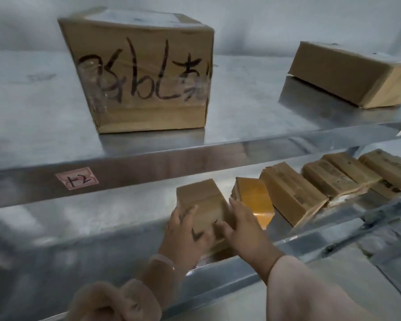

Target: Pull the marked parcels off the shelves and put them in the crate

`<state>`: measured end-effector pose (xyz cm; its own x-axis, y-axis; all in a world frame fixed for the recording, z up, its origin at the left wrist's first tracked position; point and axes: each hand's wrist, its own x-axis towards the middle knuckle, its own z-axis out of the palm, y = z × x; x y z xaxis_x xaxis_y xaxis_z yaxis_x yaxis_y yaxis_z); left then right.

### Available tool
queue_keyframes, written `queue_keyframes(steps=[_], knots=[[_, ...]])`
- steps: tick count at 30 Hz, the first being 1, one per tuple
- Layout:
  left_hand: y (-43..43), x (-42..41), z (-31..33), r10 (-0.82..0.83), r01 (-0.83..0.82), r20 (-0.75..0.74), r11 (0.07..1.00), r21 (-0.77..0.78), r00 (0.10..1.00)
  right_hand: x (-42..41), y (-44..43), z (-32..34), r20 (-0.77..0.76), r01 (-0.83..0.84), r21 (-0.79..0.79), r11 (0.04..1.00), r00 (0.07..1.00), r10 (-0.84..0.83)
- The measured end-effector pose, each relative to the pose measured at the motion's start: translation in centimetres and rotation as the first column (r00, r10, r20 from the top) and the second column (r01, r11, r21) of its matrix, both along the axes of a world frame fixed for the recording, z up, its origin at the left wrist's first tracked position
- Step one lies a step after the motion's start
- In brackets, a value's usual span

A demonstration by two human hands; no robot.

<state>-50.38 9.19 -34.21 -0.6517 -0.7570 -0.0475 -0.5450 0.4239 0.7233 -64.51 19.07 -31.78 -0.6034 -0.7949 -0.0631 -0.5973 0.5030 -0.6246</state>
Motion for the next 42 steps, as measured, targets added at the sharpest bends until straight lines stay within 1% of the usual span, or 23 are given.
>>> queue_keyframes(steps=[3, 6, 10, 13, 15, 17, 20, 23, 25, 27, 28, 30, 31, 32, 33, 34, 35, 36, 37, 38, 40, 41, 42], knots=[[0.4, -1.6, -0.5, 0.045, -0.048, 0.061, 0.997, 0.052, 0.997, -2.7, -1.1, -1.2, 0.107, -0.047, 0.042, 0.998, 0.993, 0.042], [0.5, -3.1, -0.7, 0.11, -0.124, 0.108, 0.984, 0.129, 0.988, -4.2, -1.9, -2.2, 0.263, -0.106, 0.07, 0.992, 0.961, 0.084], [0.7, -3.6, -1.0, 0.181, -0.188, 0.06, 0.967, 0.172, 0.982, -4.6, -2.1, -2.9, 0.421, -0.142, -0.061, 0.988, 0.894, 0.154], [1.2, -2.9, -0.8, 0.298, -0.301, 0.044, 0.947, 0.109, 0.953, -4.0, -1.4, -1.9, 0.506, -0.155, -0.194, 0.969, 0.83, 0.234], [1.5, -2.6, -0.2, 0.36, -0.357, -0.021, 0.931, 0.078, 0.933, -3.5, -0.6, -1.0, 0.539, -0.177, -0.239, 0.955, 0.794, 0.282], [1.6, -2.5, 0.7, 0.382, -0.376, -0.103, 0.924, 0.069, 0.919, -3.3, 0.2, -0.4, 0.511, -0.187, -0.29, 0.939, 0.799, 0.317], [1.6, -2.8, 2.2, 0.405, -0.4, -0.152, 0.914, 0.06, 0.902, -2.5, 1.3, 0.4, 0.438, -0.208, -0.361, 0.909, 0.823, 0.362], [1.6, -3.0, 3.6, 0.421, -0.403, -0.182, 0.906, 0.13, 0.888, -1.6, 1.7, 0.5, 0.277, -0.291, -0.349, 0.891, 0.876, 0.395], [1.4, -2.8, 4.1, 0.435, -0.411, -0.185, 0.898, 0.155, 0.881, -1.4, 1.7, 0.8, 0.188, -0.337, -0.322, 0.884, 0.893, 0.409], [1.3, -2.6, 4.3, 0.456, -0.412, -0.213, 0.884, 0.221, 0.864, -1.7, 1.7, 1.1, 0.135, -0.376, -0.303, 0.876, 0.893, 0.43], [1.4, -2.5, 4.3, 0.473, -0.407, -0.258, 0.872, 0.273, 0.842, -1.9, 1.7, 1.2, 0.092, -0.388, -0.296, 0.873, 0.898, 0.431], [1.7, -2.3, 4.2, 0.535, -0.353, -0.392, 0.822, 0.447, 0.748, -2.3, 1.4, 1.3, 0.022, -0.359, -0.302, 0.883, 0.923, 0.383], [1.9, -2.3, 4.3, 0.561, -0.294, -0.437, 0.789, 0.539, 0.703, -2.5, 1.2, 1.4, 0.046, -0.312, -0.298, 0.902, 0.939, 0.34], [2.2, -2.2, 4.3, 0.574, -0.231, -0.457, 0.759, 0.609, 0.68, -2.6, 1.2, 1.6, 0.137, -0.26, -0.274, 0.926, 0.942, 0.305], [2.5, -2.0, 4.4, 0.572, -0.173, -0.468, 0.738, 0.652, 0.674, -2.6, 1.1, 1.7, 0.267, -0.223, -0.249, 0.943, 0.92, 0.288], [2.8, -1.9, 4.4, 0.559, -0.123, -0.483, 0.73, 0.672, 0.674, -2.5, 1.1, 1.6, 0.381, -0.217, -0.243, 0.945, 0.875, 0.299], [2.9, -1.8, 4.3, 0.542, -0.084, -0.504, 0.733, 0.675, 0.673, -2.5, 1.1, 1.5, 0.438, -0.229, -0.258, 0.939, 0.838, 0.325], [3.1, -1.8, 4.2, 0.526, -0.07, -0.517, 0.744, 0.665, 0.676, -2.3, 1.1, 1.5, 0.443, -0.245, -0.27, 0.931, 0.827, 0.346], [3.4, -1.9, 4.0, 0.517, -0.096, -0.513, 0.763, 0.64, 0.685, -2.1, 1.2, 1.4, 0.433, -0.259, -0.277, 0.925, 0.826, 0.361], [3.6, -1.9, 3.8, 0.52, -0.161, -0.494, 0.785, 0.599, 0.697, -2.0, 1.3, 1.2, 0.42, -0.27, -0.276, 0.922, 0.829, 0.369], [3.5, -1.9, 3.3, 0.565, -0.376, -0.425, 0.809, 0.451, 0.707, -1.8, 1.4, 0.8, 0.368, -0.303, -0.25, 0.919, 0.848, 0.38], [3.4, -1.7, 3.2, 0.585, -0.455, -0.396, 0.806, 0.378, 0.708, -1.8, 1.5, 0.6, 0.316, -0.332, -0.221, 0.917, 0.865, 0.39], [3.2, -1.6, 3.1, 0.592, -0.484, -0.385, 0.803, 0.347, 0.708, -1.7, 1.6, 0.3, 0.247, -0.362, -0.185, 0.914, 0.883, 0.4]])
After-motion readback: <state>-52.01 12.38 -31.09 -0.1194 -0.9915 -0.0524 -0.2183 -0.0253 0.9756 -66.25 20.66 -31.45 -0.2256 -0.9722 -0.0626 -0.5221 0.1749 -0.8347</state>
